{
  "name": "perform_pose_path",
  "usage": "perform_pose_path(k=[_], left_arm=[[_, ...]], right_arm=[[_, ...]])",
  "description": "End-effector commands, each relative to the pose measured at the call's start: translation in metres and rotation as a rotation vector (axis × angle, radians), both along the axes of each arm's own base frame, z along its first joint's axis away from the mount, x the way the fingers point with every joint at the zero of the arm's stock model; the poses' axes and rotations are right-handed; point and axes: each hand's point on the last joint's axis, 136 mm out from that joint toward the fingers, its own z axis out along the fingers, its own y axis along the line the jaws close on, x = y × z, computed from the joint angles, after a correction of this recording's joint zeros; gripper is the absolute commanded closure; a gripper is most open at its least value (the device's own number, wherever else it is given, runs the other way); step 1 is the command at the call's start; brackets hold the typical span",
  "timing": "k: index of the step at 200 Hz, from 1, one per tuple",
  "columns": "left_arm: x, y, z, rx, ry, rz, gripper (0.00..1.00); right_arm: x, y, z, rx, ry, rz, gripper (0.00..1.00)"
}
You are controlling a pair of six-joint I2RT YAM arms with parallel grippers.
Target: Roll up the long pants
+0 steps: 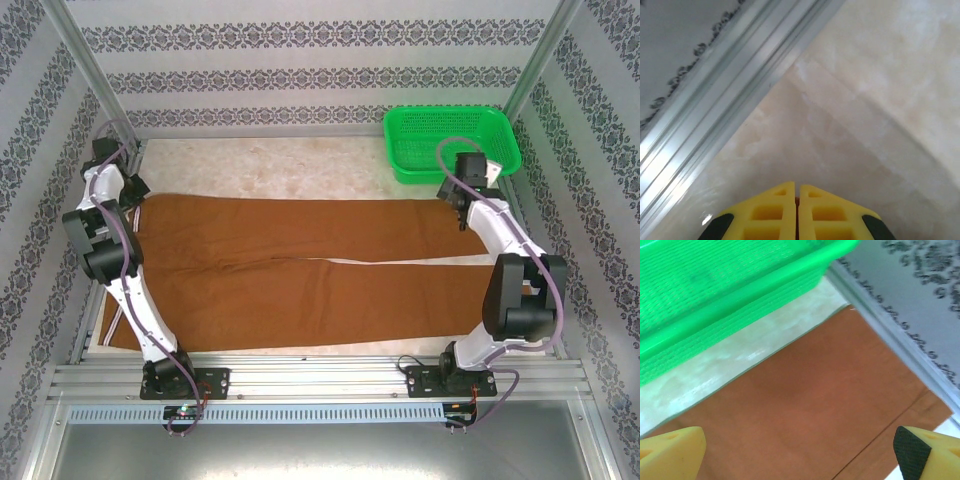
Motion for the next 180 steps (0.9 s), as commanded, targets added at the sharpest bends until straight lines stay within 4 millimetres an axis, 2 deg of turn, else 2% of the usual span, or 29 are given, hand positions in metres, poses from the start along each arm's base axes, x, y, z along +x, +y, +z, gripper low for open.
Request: perform_pose_path(k=[1,21,72,107,146,161,180], left_arm=[[-0.011,0.010,0.040,0.071,-0.058,0.053,1.00],[-0.006,0.007,0.047,0.052,-0.073,0.040,1.00],[-0.005,0.008,0.035,0.051,-0.053,0.044,1.00],[-0.005,0.001,0.022,0.036,-0.041,0.024,1.00],[-0.004,-0.007,0.010,0.052,-0.008,-0.016,1.00],[-0.003,-0.007,0.004,0.053,0.006,-0.022,1.00],[0.000,-0.009,-0.002,0.042,0.013,-0.030,1.00]], right_arm=[[-0.004,-0.018,0.003,0.029,0.011,-0.095,0.02],[-0.001,-0.035,-0.007,0.060,0.045,-0.146,0.02],[0.006,-0.080,-0.037,0.170,0.178,-0.257,0.02],[0.008,-0.106,-0.070,0.257,0.210,-0.339,0.02],[0.021,-0.123,-0.093,0.244,0.276,-0.365,0.03],[0.032,-0.125,-0.102,0.275,0.282,-0.361,0.04],[0.046,-0.129,-0.102,0.309,0.250,-0.369,0.05]])
